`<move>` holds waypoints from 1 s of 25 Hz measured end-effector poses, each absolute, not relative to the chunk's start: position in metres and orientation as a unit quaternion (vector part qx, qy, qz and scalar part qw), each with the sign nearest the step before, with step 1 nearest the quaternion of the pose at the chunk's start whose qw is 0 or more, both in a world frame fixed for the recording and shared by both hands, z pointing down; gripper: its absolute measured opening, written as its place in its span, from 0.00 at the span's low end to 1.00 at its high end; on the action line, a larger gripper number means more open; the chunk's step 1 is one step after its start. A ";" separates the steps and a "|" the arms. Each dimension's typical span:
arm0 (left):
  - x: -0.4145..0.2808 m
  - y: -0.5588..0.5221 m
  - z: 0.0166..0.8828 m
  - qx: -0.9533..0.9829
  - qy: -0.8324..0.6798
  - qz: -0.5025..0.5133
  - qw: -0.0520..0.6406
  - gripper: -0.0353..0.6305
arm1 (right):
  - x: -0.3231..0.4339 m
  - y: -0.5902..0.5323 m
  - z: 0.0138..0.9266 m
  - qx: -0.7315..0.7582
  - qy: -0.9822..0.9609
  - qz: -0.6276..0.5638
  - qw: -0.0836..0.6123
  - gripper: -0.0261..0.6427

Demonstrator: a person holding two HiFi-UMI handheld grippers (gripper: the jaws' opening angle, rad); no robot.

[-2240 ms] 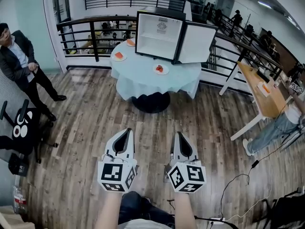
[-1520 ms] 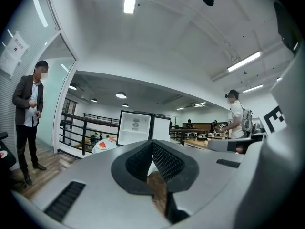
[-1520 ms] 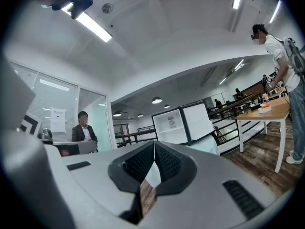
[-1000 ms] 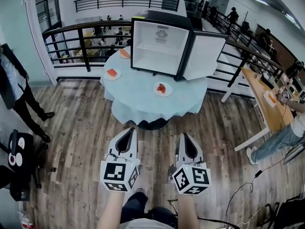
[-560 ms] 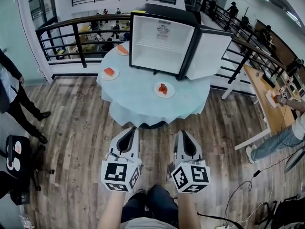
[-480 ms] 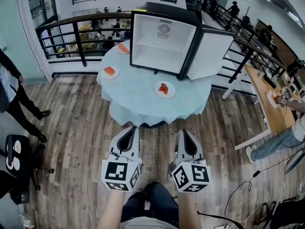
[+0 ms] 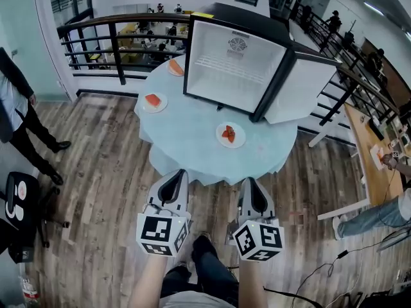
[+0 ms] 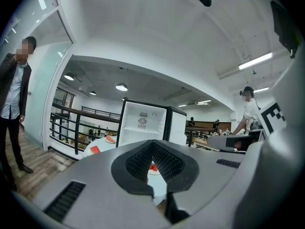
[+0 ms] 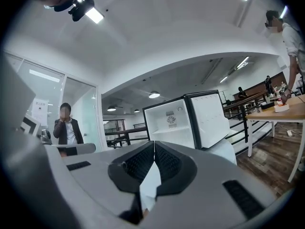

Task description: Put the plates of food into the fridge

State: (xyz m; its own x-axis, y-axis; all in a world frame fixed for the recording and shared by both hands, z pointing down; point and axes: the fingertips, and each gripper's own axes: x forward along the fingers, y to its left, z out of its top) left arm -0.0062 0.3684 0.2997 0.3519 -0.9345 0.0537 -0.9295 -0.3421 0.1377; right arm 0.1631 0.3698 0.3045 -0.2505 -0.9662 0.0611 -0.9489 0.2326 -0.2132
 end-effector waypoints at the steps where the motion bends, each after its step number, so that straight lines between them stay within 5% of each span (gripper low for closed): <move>1: -0.006 0.359 0.300 0.816 -0.573 -0.016 0.073 0.06 | 0.165 0.359 0.305 -0.609 0.785 -0.105 0.041 0.06; 25: 0.040 0.212 0.288 0.790 -0.609 -0.003 0.071 0.06 | 0.238 0.204 0.303 -0.600 0.788 -0.129 0.051 0.06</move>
